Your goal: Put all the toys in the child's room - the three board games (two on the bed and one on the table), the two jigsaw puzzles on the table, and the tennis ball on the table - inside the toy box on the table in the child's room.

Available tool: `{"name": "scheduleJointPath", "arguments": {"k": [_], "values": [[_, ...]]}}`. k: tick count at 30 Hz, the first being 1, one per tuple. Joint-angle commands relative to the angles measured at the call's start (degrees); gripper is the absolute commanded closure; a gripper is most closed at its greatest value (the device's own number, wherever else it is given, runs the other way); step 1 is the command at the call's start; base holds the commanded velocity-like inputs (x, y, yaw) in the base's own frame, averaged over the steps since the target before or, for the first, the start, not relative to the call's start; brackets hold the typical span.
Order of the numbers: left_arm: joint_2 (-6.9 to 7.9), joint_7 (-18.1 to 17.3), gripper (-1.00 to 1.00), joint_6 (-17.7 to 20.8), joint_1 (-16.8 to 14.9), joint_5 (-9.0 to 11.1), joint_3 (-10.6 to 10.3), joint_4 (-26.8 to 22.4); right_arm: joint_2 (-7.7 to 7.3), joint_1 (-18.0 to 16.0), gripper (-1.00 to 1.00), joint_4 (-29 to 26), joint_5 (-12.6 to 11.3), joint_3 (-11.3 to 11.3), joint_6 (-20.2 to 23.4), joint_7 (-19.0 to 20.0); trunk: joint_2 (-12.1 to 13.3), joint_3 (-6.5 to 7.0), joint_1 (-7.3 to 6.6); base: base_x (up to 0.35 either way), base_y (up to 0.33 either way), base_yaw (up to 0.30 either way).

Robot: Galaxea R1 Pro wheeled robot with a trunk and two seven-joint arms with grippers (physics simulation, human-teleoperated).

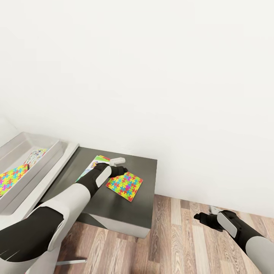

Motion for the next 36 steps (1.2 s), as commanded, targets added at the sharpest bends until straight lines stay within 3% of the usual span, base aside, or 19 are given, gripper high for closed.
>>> {"name": "scheduleJointPath", "arguments": {"k": [1, 27, 36], "values": [[0.05, 0.6, -1.00, 0.1, 0.0, 0.6, -0.4, -0.1, -0.07, 0.0, -1.00, -0.1, -0.4, 0.4, 0.1, -0.3, -0.1, -0.10, 0.03, 0.000, 0.000, 0.000], [0.16, 1.0, -1.00, -0.5, 0.0, 0.3, -0.5, 0.4, 0.01, 0.0, -1.00, -0.1, -0.4, 0.4, 0.2, -0.3, -0.1, -0.11, 0.03, 0.000, 0.000, 0.000], [0.13, 0.9, -1.00, -0.9, 0.0, 0.3, -0.5, 0.4, 0.01, 0.0, -1.00, -0.1, -0.4, 0.4, 0.2, -0.3, -0.1, -0.67, 0.03, 0.000, 0.000, 0.000]]}}
